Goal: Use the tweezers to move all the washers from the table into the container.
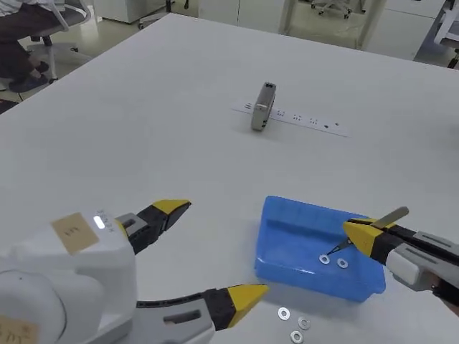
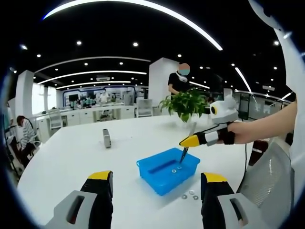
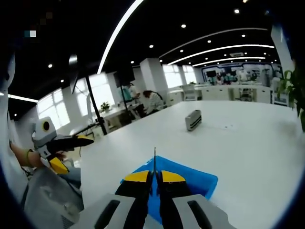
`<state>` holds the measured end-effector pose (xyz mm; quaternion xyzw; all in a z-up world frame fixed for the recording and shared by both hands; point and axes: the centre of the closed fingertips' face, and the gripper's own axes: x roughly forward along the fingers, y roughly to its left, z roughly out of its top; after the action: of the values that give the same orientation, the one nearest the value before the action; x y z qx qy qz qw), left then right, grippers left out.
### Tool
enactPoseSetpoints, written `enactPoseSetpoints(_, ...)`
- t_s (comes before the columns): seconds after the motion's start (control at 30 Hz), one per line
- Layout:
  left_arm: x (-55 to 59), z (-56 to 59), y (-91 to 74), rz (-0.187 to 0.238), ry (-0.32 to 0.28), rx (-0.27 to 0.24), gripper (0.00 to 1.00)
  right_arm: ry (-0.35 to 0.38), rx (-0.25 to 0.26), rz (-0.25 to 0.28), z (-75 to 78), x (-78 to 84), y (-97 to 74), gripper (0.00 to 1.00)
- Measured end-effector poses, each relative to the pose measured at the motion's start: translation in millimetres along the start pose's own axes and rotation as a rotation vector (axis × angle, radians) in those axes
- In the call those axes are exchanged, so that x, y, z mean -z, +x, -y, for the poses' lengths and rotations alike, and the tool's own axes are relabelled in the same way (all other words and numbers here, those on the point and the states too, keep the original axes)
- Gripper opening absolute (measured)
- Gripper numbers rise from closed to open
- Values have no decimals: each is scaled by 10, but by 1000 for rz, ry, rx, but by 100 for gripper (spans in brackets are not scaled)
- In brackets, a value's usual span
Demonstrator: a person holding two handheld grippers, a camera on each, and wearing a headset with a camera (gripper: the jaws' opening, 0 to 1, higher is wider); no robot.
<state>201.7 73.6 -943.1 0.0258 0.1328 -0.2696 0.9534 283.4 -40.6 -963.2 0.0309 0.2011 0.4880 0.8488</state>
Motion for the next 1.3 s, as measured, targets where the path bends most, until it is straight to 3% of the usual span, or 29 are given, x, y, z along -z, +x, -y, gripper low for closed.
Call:
enactPoseSetpoints(0.17,3,4,2,-2,3,1,76,-12,-44,-1,-214,37,-56,4)
enactPoseSetpoints(0.47,8,7,5,-5,10,1,75,-25,-102,-70,-443,364,-26,4)
enactPoseSetpoints(0.67,10,18,7,-6,9,7,75,15,-123,-129,-421,578,38,4)
enactPoseSetpoints(0.87,6,5,3,-4,8,1,75,-11,-132,-187,-437,763,69,4)
enactPoseSetpoints(1.3,1,-2,-2,-1,12,-2,75,-56,-124,-206,-440,817,84,4)
